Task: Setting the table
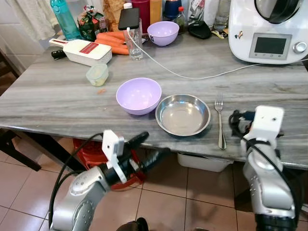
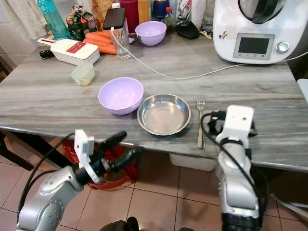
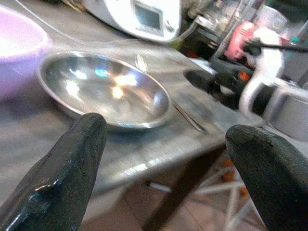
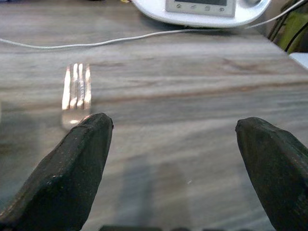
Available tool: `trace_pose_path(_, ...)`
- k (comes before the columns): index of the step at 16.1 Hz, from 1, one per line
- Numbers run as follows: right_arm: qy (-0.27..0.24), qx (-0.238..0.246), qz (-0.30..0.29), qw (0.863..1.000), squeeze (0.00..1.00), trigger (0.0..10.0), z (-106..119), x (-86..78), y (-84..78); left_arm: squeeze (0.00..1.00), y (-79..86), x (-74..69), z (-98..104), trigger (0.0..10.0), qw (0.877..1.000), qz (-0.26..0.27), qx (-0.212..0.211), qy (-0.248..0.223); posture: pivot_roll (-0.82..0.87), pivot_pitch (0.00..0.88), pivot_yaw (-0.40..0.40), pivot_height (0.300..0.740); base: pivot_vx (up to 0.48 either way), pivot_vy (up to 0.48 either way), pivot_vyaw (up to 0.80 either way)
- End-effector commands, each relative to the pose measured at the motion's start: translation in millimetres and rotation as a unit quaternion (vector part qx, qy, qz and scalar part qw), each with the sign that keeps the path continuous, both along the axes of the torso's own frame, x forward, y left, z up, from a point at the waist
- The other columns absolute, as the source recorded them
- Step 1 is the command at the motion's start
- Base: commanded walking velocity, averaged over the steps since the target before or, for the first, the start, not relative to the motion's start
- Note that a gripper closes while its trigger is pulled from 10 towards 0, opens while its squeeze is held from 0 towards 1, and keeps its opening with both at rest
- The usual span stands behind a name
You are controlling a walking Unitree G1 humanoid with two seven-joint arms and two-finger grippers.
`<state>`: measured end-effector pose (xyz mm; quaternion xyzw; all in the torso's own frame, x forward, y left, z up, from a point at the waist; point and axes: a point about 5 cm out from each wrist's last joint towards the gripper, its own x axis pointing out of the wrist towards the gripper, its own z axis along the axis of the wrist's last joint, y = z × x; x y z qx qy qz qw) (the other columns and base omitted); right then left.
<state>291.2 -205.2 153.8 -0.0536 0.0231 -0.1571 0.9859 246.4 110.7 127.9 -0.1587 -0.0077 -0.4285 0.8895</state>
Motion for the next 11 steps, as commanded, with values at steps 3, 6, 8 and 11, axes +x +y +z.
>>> trace_pose_path(3,-0.049,0.014,0.036,0.998,0.00,10.0,12.7,-5.0,16.4,0.00,26.5,23.5,4.1,10.0,0.988,0.150,0.029,-0.035,-0.10,0.113,0.089,0.740,0.000,0.000,0.00)
trace_pose_path(6,-0.065,0.026,0.059,0.996,0.00,10.0,14.8,-7.2,19.6,0.00,43.0,36.2,0.2,10.0,0.957,0.274,0.084,-0.035,-0.10,0.103,0.087,0.740,0.000,0.000,0.00)
trace_pose_path(8,-0.067,0.032,0.064,0.995,0.00,10.0,14.1,-9.4,19.8,0.00,49.1,38.7,-5.0,10.0,0.937,0.330,0.111,-0.031,-0.10,0.102,0.087,0.740,0.000,0.000,0.00)
trace_pose_path(11,-0.071,0.031,0.067,0.995,0.00,10.0,12.7,-15.5,18.9,0.00,52.0,37.2,-10.5,10.0,0.924,0.360,0.124,-0.028,-0.10,0.106,0.092,0.740,0.000,0.000,-0.64)
